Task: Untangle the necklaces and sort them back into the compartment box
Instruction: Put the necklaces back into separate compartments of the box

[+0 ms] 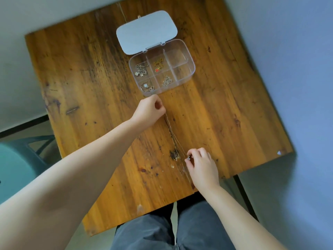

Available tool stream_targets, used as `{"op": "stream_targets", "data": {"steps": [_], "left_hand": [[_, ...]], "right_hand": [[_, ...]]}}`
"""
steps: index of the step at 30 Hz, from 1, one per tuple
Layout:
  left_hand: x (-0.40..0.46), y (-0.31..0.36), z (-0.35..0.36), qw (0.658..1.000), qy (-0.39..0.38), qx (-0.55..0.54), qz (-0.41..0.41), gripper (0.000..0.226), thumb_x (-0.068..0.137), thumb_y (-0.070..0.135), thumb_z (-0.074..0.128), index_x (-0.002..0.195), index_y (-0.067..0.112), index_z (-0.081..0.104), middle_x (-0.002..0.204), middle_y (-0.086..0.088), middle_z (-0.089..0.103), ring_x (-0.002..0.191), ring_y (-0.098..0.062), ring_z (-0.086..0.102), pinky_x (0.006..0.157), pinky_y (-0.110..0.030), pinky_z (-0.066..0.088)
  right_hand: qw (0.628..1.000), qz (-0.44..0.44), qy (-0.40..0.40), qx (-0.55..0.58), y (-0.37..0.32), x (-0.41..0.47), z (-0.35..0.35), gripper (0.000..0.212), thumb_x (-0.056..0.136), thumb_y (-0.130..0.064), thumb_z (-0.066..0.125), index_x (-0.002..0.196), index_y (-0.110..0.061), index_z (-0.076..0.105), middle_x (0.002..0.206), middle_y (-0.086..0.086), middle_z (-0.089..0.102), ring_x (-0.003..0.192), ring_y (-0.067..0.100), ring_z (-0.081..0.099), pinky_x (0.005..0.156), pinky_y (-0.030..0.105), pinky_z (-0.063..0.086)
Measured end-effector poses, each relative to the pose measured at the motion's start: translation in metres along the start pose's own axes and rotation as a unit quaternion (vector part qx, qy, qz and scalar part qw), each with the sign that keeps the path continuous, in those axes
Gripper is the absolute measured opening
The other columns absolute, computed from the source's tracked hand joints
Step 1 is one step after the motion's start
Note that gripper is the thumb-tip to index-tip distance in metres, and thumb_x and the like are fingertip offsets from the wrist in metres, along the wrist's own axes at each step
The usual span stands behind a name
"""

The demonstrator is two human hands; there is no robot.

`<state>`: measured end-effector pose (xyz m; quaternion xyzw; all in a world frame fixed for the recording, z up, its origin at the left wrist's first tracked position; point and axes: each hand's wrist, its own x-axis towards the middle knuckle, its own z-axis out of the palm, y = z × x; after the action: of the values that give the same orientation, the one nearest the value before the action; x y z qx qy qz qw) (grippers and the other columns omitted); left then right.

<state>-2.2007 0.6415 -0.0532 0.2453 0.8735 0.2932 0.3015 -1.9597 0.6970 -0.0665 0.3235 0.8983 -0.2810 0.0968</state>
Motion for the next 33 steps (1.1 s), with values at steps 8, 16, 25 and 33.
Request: {"op": "stream_targets", "data": {"steps": [8,16,25,33], "left_hand": [[0.046,0.095,0.026,0.968,-0.041,-0.247,-0.026,0.013,0.088,0.01,0.053,0.075,0.012,0.056,0.066,-0.001,0.07,0.062,-0.014,0.068,0.061,-0.027,0.058],[0.114,0.196,0.119,0.982,-0.003,-0.189,-0.013,0.005,0.091,0.013,0.053,0.087,0.015,0.057,0.081,-0.006,0.066,0.066,-0.013,0.061,0.049,-0.017,0.045],[0.131,0.19,0.137,0.998,-0.011,-0.052,0.017,0.01,0.093,0.02,0.055,0.095,0.013,0.061,0.094,-0.005,0.062,0.079,-0.017,0.059,0.065,-0.024,0.048],[0.084,0.136,0.03,0.991,0.052,-0.112,0.05,0.008,0.095,0.027,0.05,0.091,0.027,0.058,0.078,0.011,0.06,0.067,-0.005,0.058,0.055,-0.011,0.044]], "right_hand": [[0.971,0.109,0.112,0.183,0.048,0.024,-0.045,0.015,0.091,-0.018,0.06,0.105,-0.014,0.057,0.099,-0.003,0.06,0.086,0.01,0.058,0.064,0.009,0.042],[0.927,0.229,0.235,0.179,0.134,0.075,-0.107,0.014,0.09,-0.016,0.062,0.101,-0.009,0.059,0.092,0.002,0.062,0.085,0.017,0.058,0.075,0.028,0.045],[0.946,0.265,0.164,0.091,0.149,0.078,-0.101,0.019,0.091,-0.026,0.059,0.106,-0.014,0.057,0.105,0.002,0.058,0.098,0.017,0.056,0.077,0.027,0.048],[0.972,0.099,0.169,0.128,0.083,0.151,-0.138,0.018,0.095,-0.017,0.053,0.112,-0.014,0.057,0.113,0.006,0.06,0.092,0.008,0.052,0.07,0.013,0.038]]}}
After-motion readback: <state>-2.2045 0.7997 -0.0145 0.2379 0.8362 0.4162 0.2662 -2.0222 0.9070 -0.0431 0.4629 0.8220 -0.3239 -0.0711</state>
